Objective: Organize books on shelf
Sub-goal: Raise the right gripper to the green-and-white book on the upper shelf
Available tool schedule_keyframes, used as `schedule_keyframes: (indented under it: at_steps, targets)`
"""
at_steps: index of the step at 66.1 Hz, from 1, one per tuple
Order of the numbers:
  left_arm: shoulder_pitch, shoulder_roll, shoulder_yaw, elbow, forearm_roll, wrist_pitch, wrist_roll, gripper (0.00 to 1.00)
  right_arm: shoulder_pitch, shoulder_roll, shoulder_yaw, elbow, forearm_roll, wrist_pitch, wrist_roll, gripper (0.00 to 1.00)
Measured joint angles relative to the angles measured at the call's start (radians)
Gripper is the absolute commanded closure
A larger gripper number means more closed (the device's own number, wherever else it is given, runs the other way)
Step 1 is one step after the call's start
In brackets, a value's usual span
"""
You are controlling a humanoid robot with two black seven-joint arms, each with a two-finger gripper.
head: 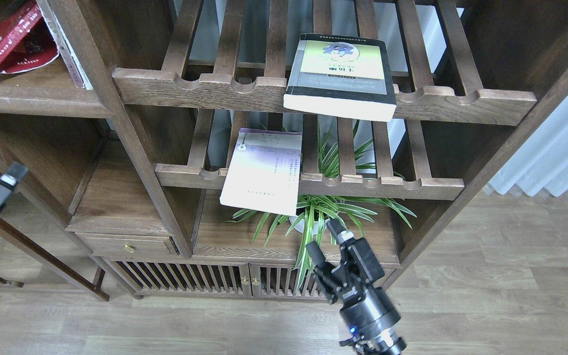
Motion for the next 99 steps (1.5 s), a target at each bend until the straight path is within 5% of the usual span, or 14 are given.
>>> schedule_keyframes:
  at_steps: [55,99]
  targets:
    - [-0.001,-0.002,0.024,0.017,0.000,-0.001,0.000,0.00,0.308,0.036,0.072,0.045,-0.184,-0.001,0.005,0.02]
    - [-0.010,-0.003,0.025,0.022,-0.002,0.000,0.001,0.00,0.439,0.036,0.164,0.027,-0.186,-0.140,0.005,0.01]
